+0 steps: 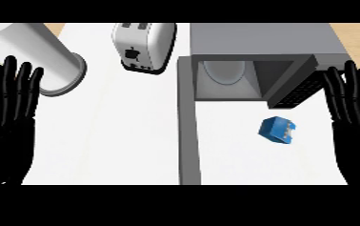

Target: Pick up the milk, place it into the microwave and close the microwave

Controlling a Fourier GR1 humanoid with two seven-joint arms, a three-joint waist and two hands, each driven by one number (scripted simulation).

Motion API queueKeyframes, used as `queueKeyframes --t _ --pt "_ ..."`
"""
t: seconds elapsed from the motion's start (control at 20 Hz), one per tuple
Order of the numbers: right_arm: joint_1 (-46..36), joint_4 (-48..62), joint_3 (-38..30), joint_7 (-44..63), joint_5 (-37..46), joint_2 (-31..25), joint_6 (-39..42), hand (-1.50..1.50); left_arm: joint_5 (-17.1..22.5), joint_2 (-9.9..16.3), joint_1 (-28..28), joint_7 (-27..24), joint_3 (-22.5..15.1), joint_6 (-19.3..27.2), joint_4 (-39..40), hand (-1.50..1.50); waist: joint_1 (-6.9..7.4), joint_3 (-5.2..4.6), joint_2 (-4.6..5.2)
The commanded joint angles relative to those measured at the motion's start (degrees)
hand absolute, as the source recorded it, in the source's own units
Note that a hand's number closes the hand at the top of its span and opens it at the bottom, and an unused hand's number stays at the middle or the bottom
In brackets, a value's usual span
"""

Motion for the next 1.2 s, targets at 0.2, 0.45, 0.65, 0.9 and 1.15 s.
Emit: queueKeyframes --t 0.2,0.45,0.65,0.9,1.15 --pt "2.6 -7.9 14.4 -1.6 20.4 6.8 -15.7 -1.5 2.2 2.5 -0.3 3.1 2.4 -2.1 0.5 -1.5 -0.52 -1.04 1.07" --pt "1.9 -3.0 24.7 -0.8 15.5 6.9 -16.1 -1.5 14.1 0.7 2.0 12.2 5.6 -2.5 -3.5 -1.5 0.21 -0.98 1.12" --pt "2.7 1.9 33.7 -3.4 19.7 6.9 -24.3 -1.5 11.8 -1.1 5.5 11.5 2.7 -2.2 -5.6 -1.5 -0.09 -0.96 1.18" --pt "3.7 -0.3 40.6 -0.5 28.7 6.9 -33.3 -1.5 13.9 -1.6 13.1 3.1 5.0 -7.4 -4.9 -1.5 -0.03 -1.01 1.08" --pt "1.8 3.1 29.8 -1.2 24.6 6.9 -32.5 -1.5 16.4 -0.4 13.6 6.9 7.2 -8.2 -7.0 -1.5 -0.07 -0.96 1.21"
